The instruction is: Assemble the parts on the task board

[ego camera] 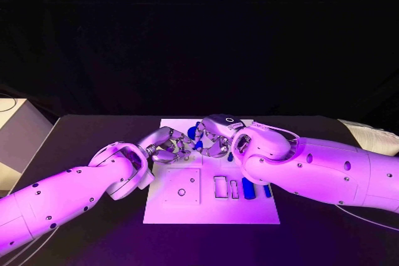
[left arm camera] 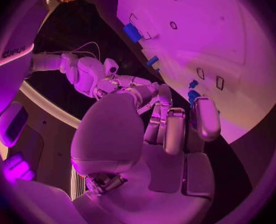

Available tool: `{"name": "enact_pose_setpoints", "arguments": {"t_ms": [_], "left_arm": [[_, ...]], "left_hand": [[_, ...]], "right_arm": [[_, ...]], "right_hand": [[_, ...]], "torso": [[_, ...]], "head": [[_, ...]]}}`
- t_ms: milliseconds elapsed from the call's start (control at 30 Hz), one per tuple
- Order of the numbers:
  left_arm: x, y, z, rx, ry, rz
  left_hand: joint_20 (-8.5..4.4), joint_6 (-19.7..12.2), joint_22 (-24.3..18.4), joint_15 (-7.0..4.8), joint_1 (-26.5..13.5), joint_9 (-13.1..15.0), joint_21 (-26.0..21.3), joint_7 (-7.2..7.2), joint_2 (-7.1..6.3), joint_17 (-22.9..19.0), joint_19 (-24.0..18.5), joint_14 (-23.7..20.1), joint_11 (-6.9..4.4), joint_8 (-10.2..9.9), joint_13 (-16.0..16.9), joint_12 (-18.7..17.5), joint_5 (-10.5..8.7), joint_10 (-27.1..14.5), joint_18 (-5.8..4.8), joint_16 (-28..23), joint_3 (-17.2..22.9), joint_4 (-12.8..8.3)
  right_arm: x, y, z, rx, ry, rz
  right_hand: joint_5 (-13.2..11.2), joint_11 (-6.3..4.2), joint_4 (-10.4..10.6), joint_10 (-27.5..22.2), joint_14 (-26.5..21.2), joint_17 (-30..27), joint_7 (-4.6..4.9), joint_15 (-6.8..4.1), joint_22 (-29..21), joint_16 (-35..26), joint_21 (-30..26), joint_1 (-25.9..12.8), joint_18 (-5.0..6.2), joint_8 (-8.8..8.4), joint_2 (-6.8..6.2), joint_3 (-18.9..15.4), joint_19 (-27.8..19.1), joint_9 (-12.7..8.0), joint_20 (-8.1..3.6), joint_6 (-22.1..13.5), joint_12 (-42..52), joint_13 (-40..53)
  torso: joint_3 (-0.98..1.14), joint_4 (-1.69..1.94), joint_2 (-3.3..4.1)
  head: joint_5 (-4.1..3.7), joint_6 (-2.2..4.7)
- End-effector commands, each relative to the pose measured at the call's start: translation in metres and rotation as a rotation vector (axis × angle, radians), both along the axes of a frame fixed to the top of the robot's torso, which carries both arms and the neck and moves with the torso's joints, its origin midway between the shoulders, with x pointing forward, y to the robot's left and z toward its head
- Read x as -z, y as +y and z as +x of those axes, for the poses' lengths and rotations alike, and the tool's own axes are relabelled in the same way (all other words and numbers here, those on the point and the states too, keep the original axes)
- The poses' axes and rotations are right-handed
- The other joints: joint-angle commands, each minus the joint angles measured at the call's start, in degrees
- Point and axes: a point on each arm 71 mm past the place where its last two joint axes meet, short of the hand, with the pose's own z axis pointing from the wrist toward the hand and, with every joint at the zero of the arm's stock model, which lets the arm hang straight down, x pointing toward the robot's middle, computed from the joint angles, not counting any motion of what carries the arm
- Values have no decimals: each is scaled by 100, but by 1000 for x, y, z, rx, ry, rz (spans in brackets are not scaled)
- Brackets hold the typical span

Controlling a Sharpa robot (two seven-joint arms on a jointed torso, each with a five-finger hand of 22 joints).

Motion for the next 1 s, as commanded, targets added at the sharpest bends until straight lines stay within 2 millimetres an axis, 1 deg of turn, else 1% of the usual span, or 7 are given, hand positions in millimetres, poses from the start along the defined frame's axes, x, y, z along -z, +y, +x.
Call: {"name": "enact_pose_setpoints", "arguments": {"t_ms": [33, 267, 433, 567, 800, 1000], "left_arm": [[1, -3, -1, 14, 13, 2], [1, -4, -1, 15, 11, -4], [1, -4, -1, 14, 10, -13], [0, -5, -1, 12, 10, -20], [0, -5, -1, 12, 12, -26], [1, -1, 0, 3, 20, -22]], "left_hand": [[-3, 31, 5, -1, -1, -2, 30, -18, -37, 858, 51, 303, 8, -13, 5, 33, 5, -23, -48, 30, 36, 1], [-2, 38, 15, 0, -4, -2, 35, -16, -40, 864, 55, 306, 10, -13, 13, 47, 5, -29, -50, 34, 40, -2], [-2, 25, 26, 0, -1, -6, 42, -20, -46, 873, 59, 310, 8, -25, 24, 65, 6, -41, -52, 38, 50, -11], [-1, 17, 32, 0, -2, -9, 46, -22, -50, 876, 61, 311, 8, -31, 28, 71, 6, -51, -53, 40, 54, -14], [-1, 11, 28, 0, -2, -10, 44, -23, -51, 893, 57, 320, 8, -36, 32, 77, 6, -56, -51, 49, 58, -17], [-1, 9, 32, -1, -3, -11, 47, -23, -52, 897, 59, 322, 7, -39, 35, 83, 5, -58, -52, 51, 60, -18]], "right_arm": [[-1, 1, -1, -12, -12, 10], [-1, 3, -2, -17, -8, 8], [0, 3, -1, -18, -5, 8], [0, 3, -1, -19, -4, 8], [1, 6, -2, -23, -2, 11], [1, 4, -1, -16, -1, 8]], "right_hand": [[37, 12, 32, 470, 588, 1509, -32, 27, 1506, 24, 13, -35, -82, 18, 24, 6, 601, 6, 42, -27, -4, 1392], [41, 11, 30, 473, 588, 1509, -34, 26, 1506, 24, 13, -30, -82, 21, 25, 9, 601, 6, 41, -25, -1, 1395], [42, 10, 28, 478, 588, 1509, -35, 25, 1506, 24, 13, -27, -82, 24, 26, 11, 601, 7, 41, -24, 4, 1399], [42, 10, 28, 478, 588, 1509, -35, 25, 1506, 24, 13, -27, -82, 24, 26, 11, 601, 7, 41, -24, 4, 1399], [40, 8, 25, 482, 588, 1509, -38, 23, 1506, 24, 13, -20, -82, 30, 31, 17, 601, 9, 39, -19, 8, 1403], [39, 7, 23, 482, 588, 1509, -39, 23, 1506, 24, 13, -17, -82, 32, 32, 19, 601, 10, 39, -18, 8, 1403]], "torso": [[0, 5, 0], [-4, -1, -2], [1, 5, -1], [-6, 8, -6], [-1, 2, -4], [0, -1, -6]], "head": [[-1, -7], [2, -15], [-4, -7], [-12, -12], [-2, -17], [-3, -17]]}}
